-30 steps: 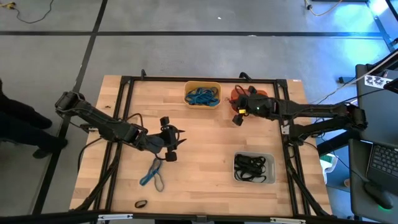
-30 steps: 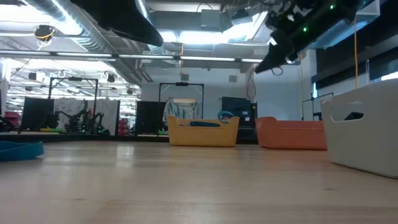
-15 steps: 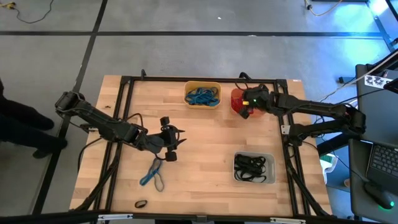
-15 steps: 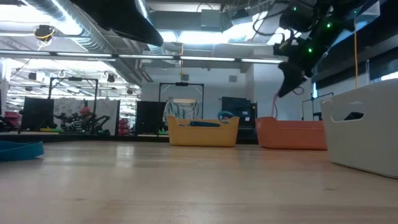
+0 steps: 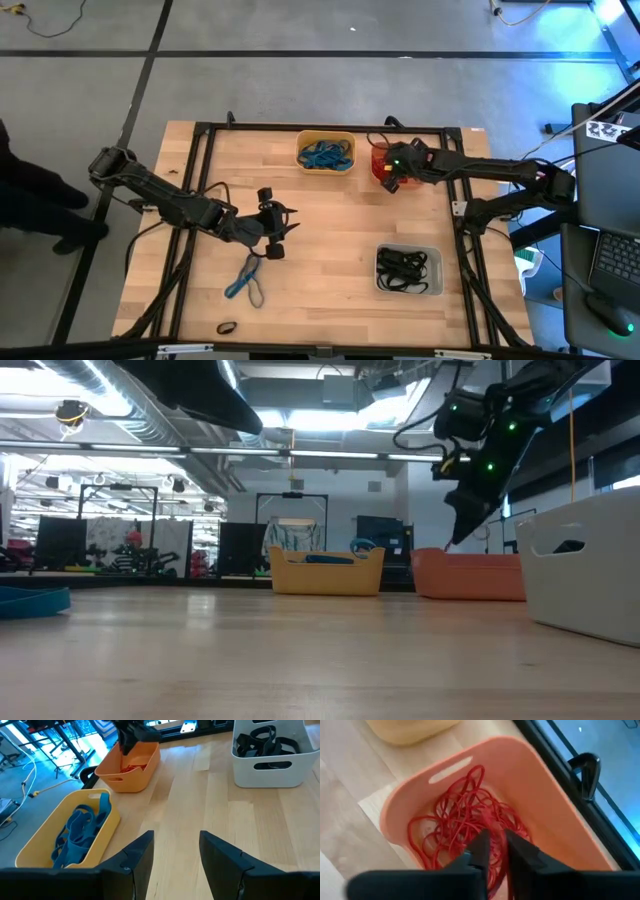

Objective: Sort rubber bands into baskets
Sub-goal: Put the red rubber band into the orange bin, then put the blue rubber band into the yellow bin

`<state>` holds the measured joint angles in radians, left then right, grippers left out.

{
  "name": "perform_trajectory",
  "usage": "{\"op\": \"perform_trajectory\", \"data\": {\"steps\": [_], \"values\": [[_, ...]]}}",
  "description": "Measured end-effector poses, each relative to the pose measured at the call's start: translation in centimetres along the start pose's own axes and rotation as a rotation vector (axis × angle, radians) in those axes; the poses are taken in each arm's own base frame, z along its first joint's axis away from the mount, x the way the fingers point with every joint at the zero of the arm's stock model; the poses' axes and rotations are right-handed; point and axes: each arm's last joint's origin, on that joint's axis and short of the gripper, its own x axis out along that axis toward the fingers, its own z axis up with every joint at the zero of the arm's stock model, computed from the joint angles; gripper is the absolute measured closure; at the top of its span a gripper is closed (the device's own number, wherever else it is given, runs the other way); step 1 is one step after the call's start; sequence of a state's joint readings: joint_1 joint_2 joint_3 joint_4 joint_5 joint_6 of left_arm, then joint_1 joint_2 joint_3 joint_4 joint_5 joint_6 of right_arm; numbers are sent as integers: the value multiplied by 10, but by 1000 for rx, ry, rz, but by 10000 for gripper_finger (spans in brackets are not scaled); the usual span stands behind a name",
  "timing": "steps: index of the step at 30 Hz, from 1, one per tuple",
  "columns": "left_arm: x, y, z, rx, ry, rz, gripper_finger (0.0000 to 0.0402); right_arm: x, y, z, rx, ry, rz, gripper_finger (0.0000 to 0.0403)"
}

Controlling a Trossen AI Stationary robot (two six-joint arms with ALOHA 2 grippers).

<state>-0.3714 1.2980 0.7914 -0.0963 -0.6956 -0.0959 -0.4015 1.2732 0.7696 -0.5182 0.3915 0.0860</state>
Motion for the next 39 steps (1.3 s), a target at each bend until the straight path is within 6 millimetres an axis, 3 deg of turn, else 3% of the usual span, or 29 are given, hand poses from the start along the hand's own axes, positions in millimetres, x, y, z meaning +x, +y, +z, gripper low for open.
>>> {"op": "perform_trajectory", "data": {"steps": [5, 9, 14, 22, 29, 39], "values": [[0, 0, 0, 0, 1, 0, 247, 7, 3, -1, -13, 29, -20, 274], [0, 0, 0, -13, 1, 0, 247, 6, 3, 1, 8, 1, -15, 244], [0, 0, 0, -8, 3, -2, 247, -8, 14, 10, 10, -67, 159, 242], [-1, -3, -1, -59, 16, -49, 247, -39, 76, 22, -123, -354, 483, 242], [-7, -11, -11, -46, 100, -141, 247, -57, 115, 20, -226, -501, 606, 242], [-27, -22, -40, -125, 383, -219, 247, -53, 137, 19, -260, -549, 639, 242]]}}
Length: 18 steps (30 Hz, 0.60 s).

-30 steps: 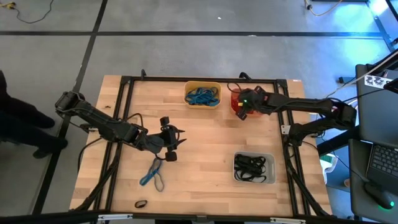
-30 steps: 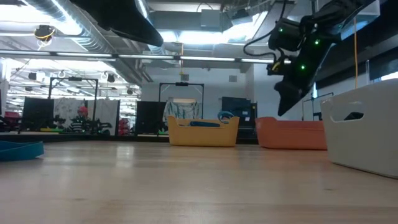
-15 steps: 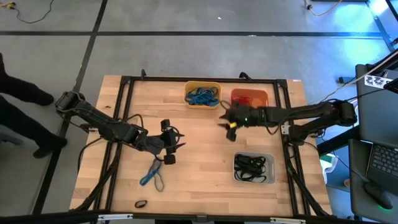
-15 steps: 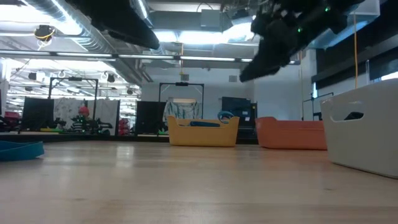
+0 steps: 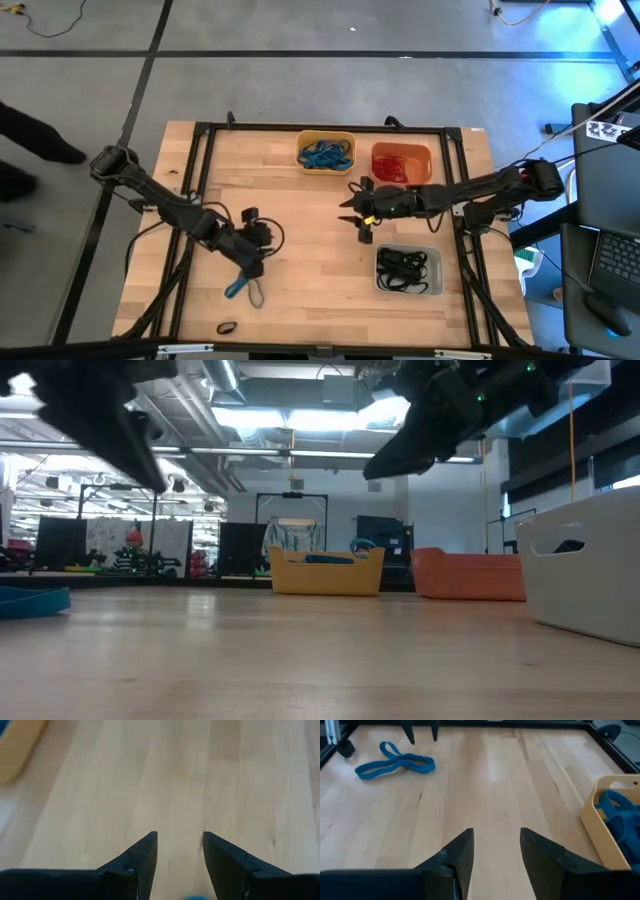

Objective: Sort rubber bands into baskets
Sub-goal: Put the blue rubber band into the yellow bin

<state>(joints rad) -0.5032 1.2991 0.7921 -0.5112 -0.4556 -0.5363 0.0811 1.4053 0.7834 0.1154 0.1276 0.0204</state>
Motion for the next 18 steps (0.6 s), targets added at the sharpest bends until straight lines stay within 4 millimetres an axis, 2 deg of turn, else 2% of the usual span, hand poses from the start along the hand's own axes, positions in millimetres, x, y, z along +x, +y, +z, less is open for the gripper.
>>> {"op": "perform_trajectory", "data": {"steps": [5, 12, 18], "values": [[2, -4, -15, -29, 129, 13, 247, 8, 0, -5, -2, 23, -3, 242], [24, -9, -31, 52, 274, 83, 247, 11, 0, -8, -3, 36, -3, 242], [35, -13, -39, 121, 361, 69, 247, 11, 0, -8, -3, 36, -3, 242]]}}
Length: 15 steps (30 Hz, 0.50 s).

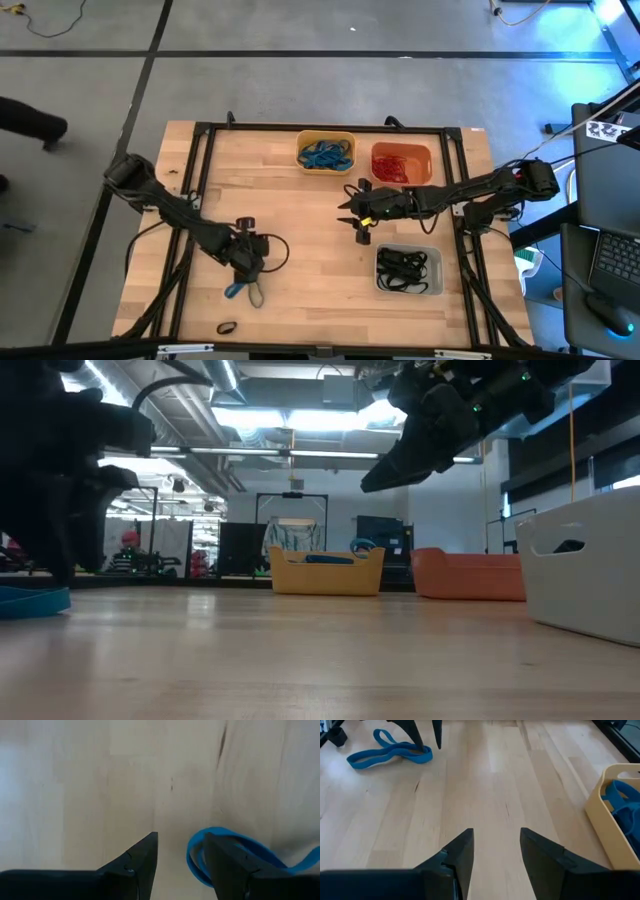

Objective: Sort rubber bands into baskets
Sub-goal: Put the blue rubber band into the yellow bin

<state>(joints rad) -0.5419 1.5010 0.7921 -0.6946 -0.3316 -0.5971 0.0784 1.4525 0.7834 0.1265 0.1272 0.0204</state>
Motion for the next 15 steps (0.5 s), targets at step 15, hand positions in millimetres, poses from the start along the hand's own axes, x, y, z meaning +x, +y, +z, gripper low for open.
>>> {"op": "perform_trajectory", "data": {"steps": [15], "values": [[2, -1, -1, 41, 28, -11, 247, 0, 0, 0, 0, 1, 1, 242]]}}
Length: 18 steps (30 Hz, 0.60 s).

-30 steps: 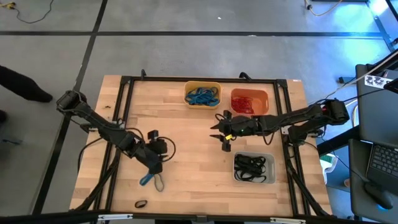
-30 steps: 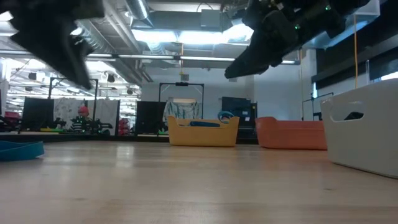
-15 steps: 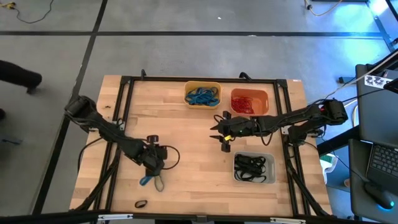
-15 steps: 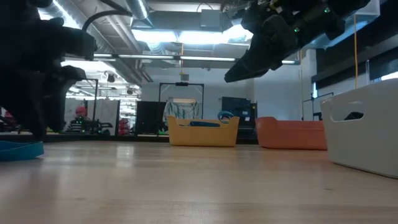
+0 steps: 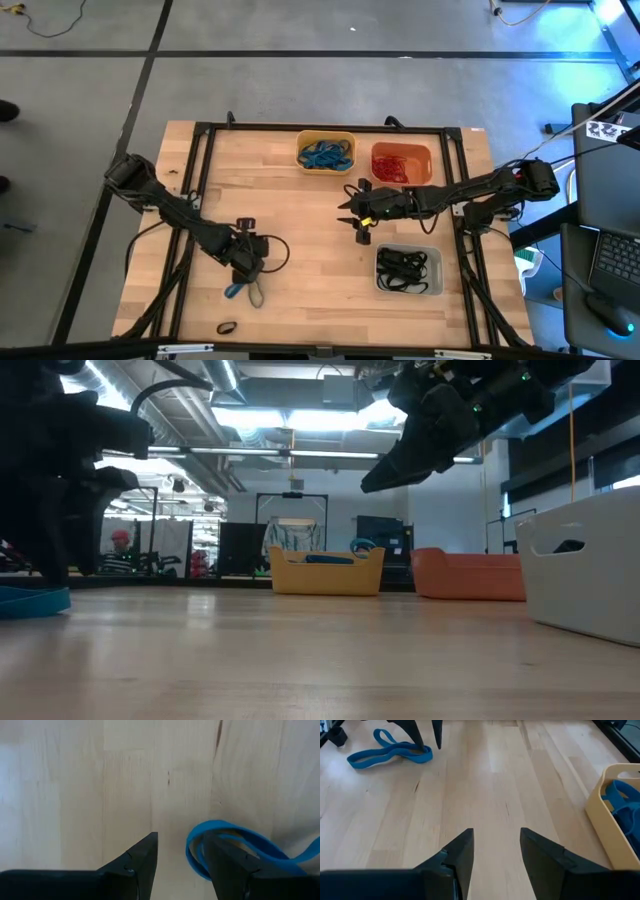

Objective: Sort rubber bands into baskets
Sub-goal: Put the blue rubber band into the yellow bin

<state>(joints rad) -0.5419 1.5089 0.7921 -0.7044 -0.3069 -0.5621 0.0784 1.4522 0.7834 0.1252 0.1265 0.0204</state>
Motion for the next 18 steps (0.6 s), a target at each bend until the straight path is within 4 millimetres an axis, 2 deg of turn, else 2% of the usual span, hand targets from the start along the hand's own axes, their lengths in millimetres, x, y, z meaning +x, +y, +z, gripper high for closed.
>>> {"op": "perform_trajectory", "data": {"steps": [4, 11, 18], "values": [[1, 2, -3, -5, 26, 18, 247, 0, 0, 0, 0, 0, 0, 242], [15, 4, -15, -21, 30, -6, 247, 0, 0, 0, 0, 0, 0, 242], [18, 1, -12, -16, -25, -47, 247, 0, 0, 0, 0, 0, 0, 242]]}}
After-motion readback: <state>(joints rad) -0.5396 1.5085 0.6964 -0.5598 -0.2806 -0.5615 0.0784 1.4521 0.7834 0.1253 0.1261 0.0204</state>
